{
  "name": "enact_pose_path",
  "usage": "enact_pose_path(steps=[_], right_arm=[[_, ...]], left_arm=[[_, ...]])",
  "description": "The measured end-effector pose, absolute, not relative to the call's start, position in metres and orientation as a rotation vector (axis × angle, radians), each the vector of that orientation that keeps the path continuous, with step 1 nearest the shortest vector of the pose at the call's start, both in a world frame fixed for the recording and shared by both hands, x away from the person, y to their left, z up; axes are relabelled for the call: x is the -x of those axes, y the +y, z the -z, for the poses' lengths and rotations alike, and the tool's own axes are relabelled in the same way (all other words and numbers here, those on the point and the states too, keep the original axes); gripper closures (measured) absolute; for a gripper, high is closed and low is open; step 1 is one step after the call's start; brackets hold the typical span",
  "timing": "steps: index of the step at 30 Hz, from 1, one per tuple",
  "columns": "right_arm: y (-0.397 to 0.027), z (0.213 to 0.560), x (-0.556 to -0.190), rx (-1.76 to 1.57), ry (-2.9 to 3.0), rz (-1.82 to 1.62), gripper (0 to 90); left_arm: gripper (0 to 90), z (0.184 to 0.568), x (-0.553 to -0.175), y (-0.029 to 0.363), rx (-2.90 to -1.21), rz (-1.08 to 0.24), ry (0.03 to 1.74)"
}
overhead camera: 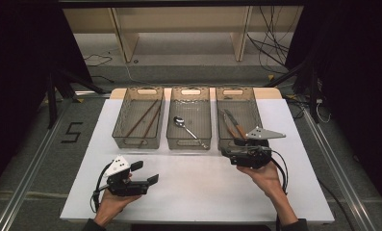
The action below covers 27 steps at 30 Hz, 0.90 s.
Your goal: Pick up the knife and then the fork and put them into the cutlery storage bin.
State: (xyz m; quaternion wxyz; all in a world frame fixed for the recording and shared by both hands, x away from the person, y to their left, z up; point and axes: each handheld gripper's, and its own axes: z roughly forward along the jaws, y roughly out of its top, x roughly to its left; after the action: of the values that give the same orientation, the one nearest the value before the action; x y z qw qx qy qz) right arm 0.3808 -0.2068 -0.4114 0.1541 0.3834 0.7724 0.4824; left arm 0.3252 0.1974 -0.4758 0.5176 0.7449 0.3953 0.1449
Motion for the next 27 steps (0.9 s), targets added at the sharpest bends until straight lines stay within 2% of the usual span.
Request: enact_pose_path(steps=[12, 27], right_arm=[[-0.198, 0.423, -0.358, -1.012, 2.201, -1.479, 31.8], [-0.199, 0.435, -0.338, -0.946, 2.206, -1.526, 24.7]], left_arm=[[15.9, 0.476, -0.326, 0.198, -1.792, -0.337, 0.946], [15.9, 0.476, -0.325, 0.197, -1.796, -0.325, 0.941]])
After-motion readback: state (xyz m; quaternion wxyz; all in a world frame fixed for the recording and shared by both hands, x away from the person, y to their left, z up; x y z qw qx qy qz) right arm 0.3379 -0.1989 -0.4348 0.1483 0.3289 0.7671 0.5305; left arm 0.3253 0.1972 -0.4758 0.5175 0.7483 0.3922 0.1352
